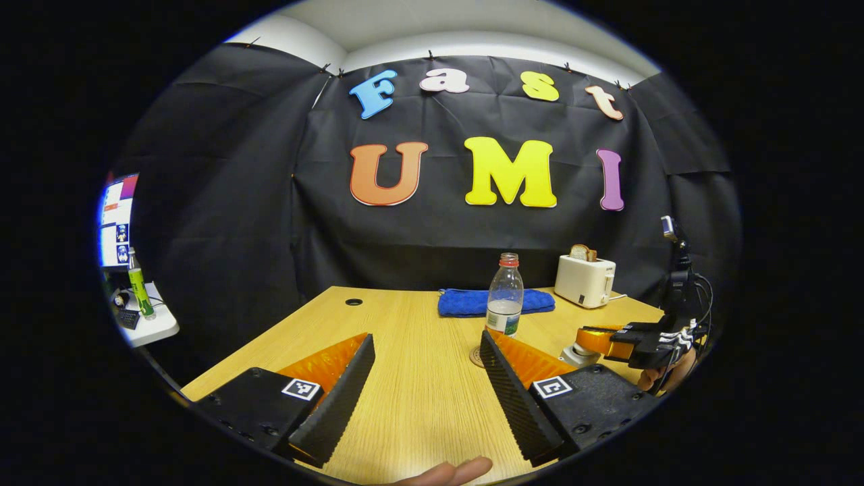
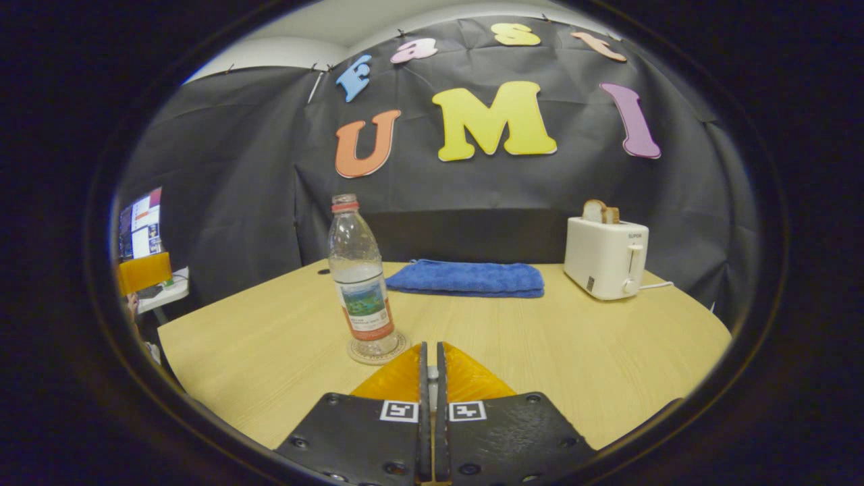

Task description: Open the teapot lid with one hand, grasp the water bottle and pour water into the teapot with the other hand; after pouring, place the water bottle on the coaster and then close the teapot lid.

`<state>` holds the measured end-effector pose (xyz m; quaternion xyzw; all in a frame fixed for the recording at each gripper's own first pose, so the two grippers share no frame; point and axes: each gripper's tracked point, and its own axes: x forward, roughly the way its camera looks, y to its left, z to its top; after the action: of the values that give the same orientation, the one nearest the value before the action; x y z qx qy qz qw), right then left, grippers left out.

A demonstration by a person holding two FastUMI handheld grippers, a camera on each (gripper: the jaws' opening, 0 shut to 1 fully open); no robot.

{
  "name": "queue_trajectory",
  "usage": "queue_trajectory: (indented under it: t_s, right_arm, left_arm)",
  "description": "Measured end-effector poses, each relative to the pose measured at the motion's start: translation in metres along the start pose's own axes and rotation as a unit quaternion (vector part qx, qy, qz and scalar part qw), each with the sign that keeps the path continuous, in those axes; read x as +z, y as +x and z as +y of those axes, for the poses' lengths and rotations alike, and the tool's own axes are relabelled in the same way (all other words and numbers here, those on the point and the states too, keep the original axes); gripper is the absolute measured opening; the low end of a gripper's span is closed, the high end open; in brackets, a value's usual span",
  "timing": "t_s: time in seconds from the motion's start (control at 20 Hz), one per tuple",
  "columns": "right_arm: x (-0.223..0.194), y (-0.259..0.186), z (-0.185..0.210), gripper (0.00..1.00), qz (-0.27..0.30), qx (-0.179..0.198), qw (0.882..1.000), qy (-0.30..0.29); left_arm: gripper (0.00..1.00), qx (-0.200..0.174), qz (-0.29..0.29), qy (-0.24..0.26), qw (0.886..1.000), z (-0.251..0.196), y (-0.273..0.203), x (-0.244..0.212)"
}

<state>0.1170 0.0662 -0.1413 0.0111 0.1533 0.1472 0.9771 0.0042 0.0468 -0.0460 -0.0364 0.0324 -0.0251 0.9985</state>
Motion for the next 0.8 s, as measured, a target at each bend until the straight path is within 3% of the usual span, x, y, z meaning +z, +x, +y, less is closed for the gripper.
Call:
queue_trajectory:
  t_s: [0.75,0.8]
  right_arm:
    - [0.005,-0.007,0.003,0.03,-0.003,-0.002,1.000,-0.007]
    - [0.007,-0.010,0.004,0.07,-0.008,-0.002,1.000,-0.011]
  left_arm:
    - [0.98,-0.026,0.006,0.007,1.000,-0.017,-0.002,-0.003]
    - [0.98,-0.025,0.006,0.009,1.000,-0.017,-0.002,-0.003]
